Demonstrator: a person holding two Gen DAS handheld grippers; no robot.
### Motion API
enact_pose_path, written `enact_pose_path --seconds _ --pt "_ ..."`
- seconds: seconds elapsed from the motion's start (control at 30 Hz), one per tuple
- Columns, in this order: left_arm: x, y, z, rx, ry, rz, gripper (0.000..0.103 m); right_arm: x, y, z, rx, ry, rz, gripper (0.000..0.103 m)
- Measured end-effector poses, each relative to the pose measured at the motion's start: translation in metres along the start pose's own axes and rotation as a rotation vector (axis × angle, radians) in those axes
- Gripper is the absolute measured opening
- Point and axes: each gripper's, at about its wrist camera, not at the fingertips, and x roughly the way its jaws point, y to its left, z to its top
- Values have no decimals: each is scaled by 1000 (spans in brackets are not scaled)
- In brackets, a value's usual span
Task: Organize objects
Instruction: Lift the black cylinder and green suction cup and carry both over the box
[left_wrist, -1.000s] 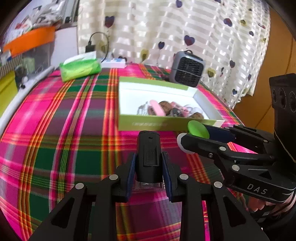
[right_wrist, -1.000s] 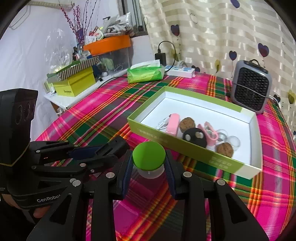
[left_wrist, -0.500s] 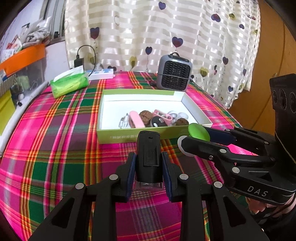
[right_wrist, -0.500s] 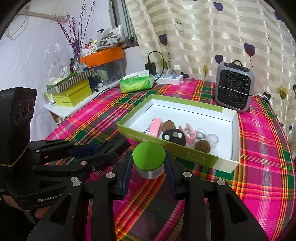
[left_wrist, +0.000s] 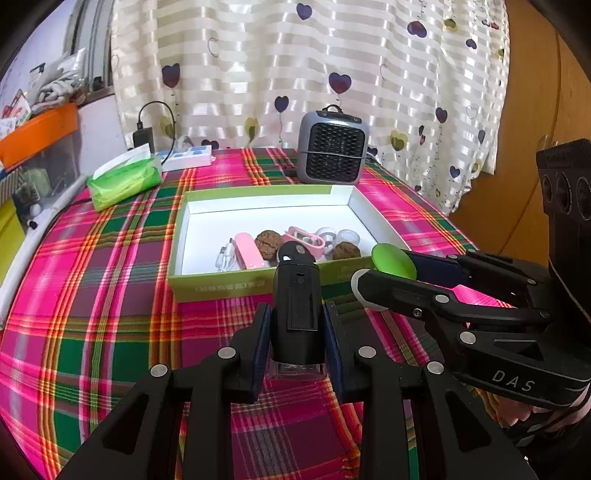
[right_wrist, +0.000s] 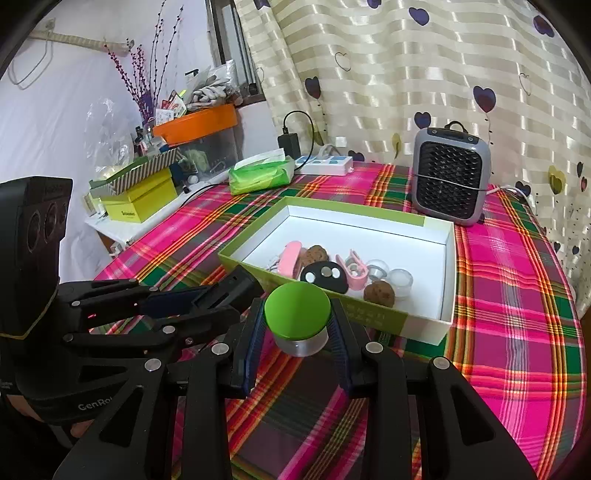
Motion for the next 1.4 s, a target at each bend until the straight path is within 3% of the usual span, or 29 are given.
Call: enact_pose_path --seconds 1.03,1.4 --pt "12 6 25 -1 -29 16 26 4 -26 18 -2 -9 -55 35" --pt "33 11 44 5 -17 31 26 12 -49 31 14 -9 -88 35"
